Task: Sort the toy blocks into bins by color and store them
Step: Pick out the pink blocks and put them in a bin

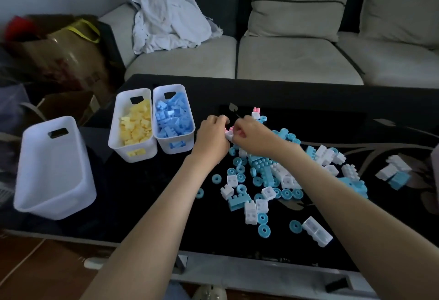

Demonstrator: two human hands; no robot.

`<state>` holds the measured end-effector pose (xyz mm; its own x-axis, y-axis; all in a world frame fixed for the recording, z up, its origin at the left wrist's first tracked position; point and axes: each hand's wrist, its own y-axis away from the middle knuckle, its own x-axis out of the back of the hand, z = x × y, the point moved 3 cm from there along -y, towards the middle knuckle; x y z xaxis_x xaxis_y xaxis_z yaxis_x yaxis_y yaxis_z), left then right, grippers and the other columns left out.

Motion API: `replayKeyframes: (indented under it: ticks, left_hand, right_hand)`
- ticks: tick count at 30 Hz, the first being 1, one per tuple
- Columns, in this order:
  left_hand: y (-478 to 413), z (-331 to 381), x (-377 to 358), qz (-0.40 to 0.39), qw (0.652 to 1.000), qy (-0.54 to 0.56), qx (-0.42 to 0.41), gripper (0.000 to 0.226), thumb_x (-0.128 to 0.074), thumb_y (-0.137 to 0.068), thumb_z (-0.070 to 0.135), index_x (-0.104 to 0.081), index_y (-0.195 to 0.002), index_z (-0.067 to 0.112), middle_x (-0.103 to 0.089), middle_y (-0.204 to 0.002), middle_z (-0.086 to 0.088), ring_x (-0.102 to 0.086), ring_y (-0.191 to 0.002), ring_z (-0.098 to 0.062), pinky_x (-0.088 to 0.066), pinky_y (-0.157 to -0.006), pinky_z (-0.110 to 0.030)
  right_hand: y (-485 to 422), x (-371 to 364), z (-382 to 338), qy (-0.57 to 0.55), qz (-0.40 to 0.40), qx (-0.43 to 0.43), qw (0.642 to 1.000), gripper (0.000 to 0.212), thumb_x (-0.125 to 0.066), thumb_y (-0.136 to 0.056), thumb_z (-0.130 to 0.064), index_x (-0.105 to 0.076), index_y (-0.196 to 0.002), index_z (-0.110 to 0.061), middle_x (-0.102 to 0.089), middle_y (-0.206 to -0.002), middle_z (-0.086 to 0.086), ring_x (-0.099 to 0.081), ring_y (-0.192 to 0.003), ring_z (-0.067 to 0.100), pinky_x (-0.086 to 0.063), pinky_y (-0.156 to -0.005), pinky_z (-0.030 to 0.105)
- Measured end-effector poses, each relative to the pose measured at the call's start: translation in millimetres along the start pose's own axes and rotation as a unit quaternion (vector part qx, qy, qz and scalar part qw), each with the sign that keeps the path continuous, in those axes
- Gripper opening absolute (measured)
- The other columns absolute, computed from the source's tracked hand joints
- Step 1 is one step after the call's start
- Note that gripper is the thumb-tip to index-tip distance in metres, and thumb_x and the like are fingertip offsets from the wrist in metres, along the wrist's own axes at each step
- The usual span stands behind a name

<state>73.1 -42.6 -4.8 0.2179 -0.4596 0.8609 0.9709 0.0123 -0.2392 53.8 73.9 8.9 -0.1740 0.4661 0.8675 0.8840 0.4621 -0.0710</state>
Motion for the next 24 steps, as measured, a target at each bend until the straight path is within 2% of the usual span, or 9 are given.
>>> replayKeyframes:
  ticks: [2,3,5,8,10,12,14,19,24]
  left_hand:
    - [-4,-3,-4,-0.022,0.999,-0.023,0.007,0.054,-0.05,-0.087,0.002,-0.041,-0.137,0.02,-0.04,-0.137,-0.011,-0.04,-0.123,-0.029,-0.036,-0.098,-0.038]
    - [-6,-6,-6,-0.038,0.998,-0.036,0.018,0.058,-0.048,-0.088,0.002,-0.038,-0.141,0.024,-0.038,-0.14,-0.012,-0.038,-0.125,-0.031,-0.033,-0.101,-0.039]
    - [-8,-10,-13,-0.076,0.995,-0.041,0.046,0.061,-0.043,-0.089,0.003,-0.034,-0.143,0.03,-0.032,-0.146,-0.013,-0.033,-0.13,-0.033,-0.029,-0.105,-0.041]
    - [-13,-14,-20,-0.101,0.992,-0.034,0.066,0.06,-0.039,-0.089,0.004,-0.036,-0.142,0.033,-0.031,-0.147,-0.011,-0.032,-0.131,-0.032,-0.028,-0.104,-0.041]
    - [-16,-15,-23,-0.108,0.991,-0.039,0.071,0.058,-0.041,-0.089,0.004,-0.037,-0.14,0.032,-0.038,-0.142,-0.008,-0.036,-0.128,-0.031,-0.029,-0.102,-0.041]
    - [-17,-14,-24,-0.113,0.99,-0.043,0.067,0.054,-0.042,-0.089,0.005,-0.039,-0.138,0.029,-0.044,-0.135,-0.008,-0.04,-0.123,-0.03,-0.03,-0.099,-0.042]
    - [-18,-15,-25,-0.105,0.991,-0.047,0.064,0.048,-0.043,-0.089,0.006,-0.042,-0.133,0.026,-0.046,-0.131,-0.008,-0.042,-0.12,-0.029,-0.031,-0.098,-0.041]
    - [-18,-15,-22,-0.054,0.996,-0.047,0.057,0.034,-0.044,-0.092,0.01,-0.05,-0.124,0.02,-0.05,-0.12,-0.009,-0.047,-0.112,-0.029,-0.035,-0.091,-0.039]
    - [-17,-12,-19,-0.026,0.997,0.003,0.072,0.027,-0.045,-0.095,0.012,-0.052,-0.12,0.017,-0.048,-0.117,-0.01,-0.05,-0.105,-0.026,-0.045,-0.091,-0.039]
  right_hand:
    - [-10,8,10,-0.035,0.031,-0.026,0.999,0.018,-0.045,-0.094,-0.016,-0.04,-0.077,-0.013,-0.042,-0.086,0.004,-0.039,-0.07,0.013,-0.034,-0.057,0.012]
    - [-16,11,15,-0.033,0.044,-0.035,0.998,0.018,-0.044,-0.095,-0.016,-0.039,-0.078,-0.012,-0.042,-0.086,0.005,-0.039,-0.074,0.015,-0.034,-0.06,0.012]
    - [-24,12,24,-0.036,0.056,-0.058,0.996,0.01,-0.045,-0.094,-0.016,-0.038,-0.089,-0.011,-0.042,-0.093,0.007,-0.039,-0.079,0.017,-0.035,-0.067,0.021]
    - [-32,8,32,-0.075,0.044,-0.057,0.995,0.017,-0.05,-0.086,-0.007,-0.037,-0.097,-0.013,-0.042,-0.1,0.007,-0.039,-0.077,0.013,-0.035,-0.061,0.021]
    - [-37,3,32,-0.049,0.008,-0.036,0.998,0.025,-0.048,-0.088,-0.006,-0.041,-0.111,-0.014,-0.042,-0.109,0.004,-0.043,-0.089,0.014,-0.039,-0.072,0.023]
    - [-42,-4,32,0.005,-0.053,-0.022,0.998,0.029,-0.045,-0.094,-0.013,-0.046,-0.124,-0.015,-0.046,-0.118,0.001,-0.046,-0.104,0.016,-0.044,-0.088,0.032]
    - [-46,-9,32,0.041,-0.1,-0.015,0.994,0.028,-0.044,-0.097,-0.021,-0.051,-0.124,-0.017,-0.05,-0.117,0.004,-0.049,-0.103,0.019,-0.045,-0.092,0.037]
    - [-43,-10,29,0.066,-0.137,0.003,0.988,0.021,-0.055,-0.09,-0.025,-0.053,-0.11,-0.021,-0.046,-0.091,-0.003,-0.049,-0.08,0.013,-0.043,-0.073,0.028]
    - [-35,-8,31,0.084,-0.104,-0.004,0.991,0.01,-0.053,-0.088,-0.017,-0.049,-0.095,-0.022,-0.047,-0.082,-0.009,-0.048,-0.072,0.008,-0.034,-0.057,0.021]
